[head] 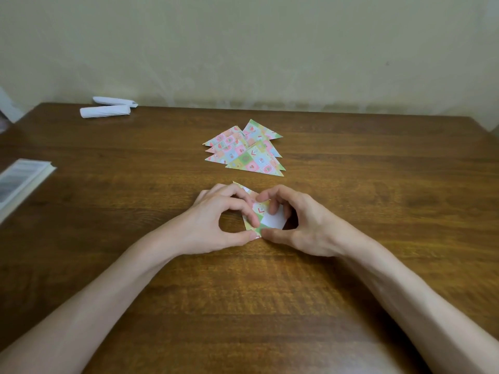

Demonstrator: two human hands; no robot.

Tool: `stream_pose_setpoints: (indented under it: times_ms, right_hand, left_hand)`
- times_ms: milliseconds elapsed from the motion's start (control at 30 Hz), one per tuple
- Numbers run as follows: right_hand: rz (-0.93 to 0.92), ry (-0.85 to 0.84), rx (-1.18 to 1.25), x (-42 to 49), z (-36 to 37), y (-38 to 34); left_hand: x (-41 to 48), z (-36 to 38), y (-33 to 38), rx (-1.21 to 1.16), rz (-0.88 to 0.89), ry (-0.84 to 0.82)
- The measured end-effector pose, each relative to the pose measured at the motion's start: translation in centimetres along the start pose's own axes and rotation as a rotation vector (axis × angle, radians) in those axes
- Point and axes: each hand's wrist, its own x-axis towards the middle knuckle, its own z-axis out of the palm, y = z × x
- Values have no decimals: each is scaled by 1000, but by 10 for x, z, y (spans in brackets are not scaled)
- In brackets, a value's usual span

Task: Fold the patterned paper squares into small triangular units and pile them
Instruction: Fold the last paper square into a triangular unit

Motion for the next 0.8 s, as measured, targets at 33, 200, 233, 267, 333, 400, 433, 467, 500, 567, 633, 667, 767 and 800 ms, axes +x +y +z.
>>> stream_pose_setpoints:
  times_ms: [33,200,233,267,333,400,433,467,500,567,633,667,767,800]
  right_hand:
    - [7,6,-3,0,1,-1]
    - [18,41,-100,-3,6,-9]
    - [24,39,-94,-3,6,-10]
    - [30,41,-84,-3,5,-10]
    - [41,47,-69,-3,4,-10]
    - [47,53,-80,-2,6,-11]
    - [48,54,-87,-2,7,-11]
    - [45,53,-90,-3,7,-12]
    - [45,50,-87,-3,7,-11]
    - [51,51,-77,-2,6,-11]
    - [48,53,-83,-2,5,-11]
    - [49,49,-89,-2,6,-12]
    - [53,38,-94,-2,5,-12]
    - [50,37,-85,-2,4,-10]
  left_hand:
    - [0,0,0,5,-1,-2]
    - [-1,0,1,34,0,-14]
    - [-1,1,1,33,0,-15]
    - [-2,0,2,32,0,-17]
    - [-2,0,2,30,-1,-17]
    - [-2,1,2,30,-1,-15]
    - [-1,1,1,29,-1,-17]
    - [-1,1,1,28,0,-17]
    - [-2,1,1,28,1,-18]
    - [-2,0,1,26,2,-22]
    - [-2,0,2,22,-2,-22]
    - [-2,0,2,21,-4,-23]
    - [-1,1,3,23,-1,-15]
    - [-1,0,3,21,0,-15]
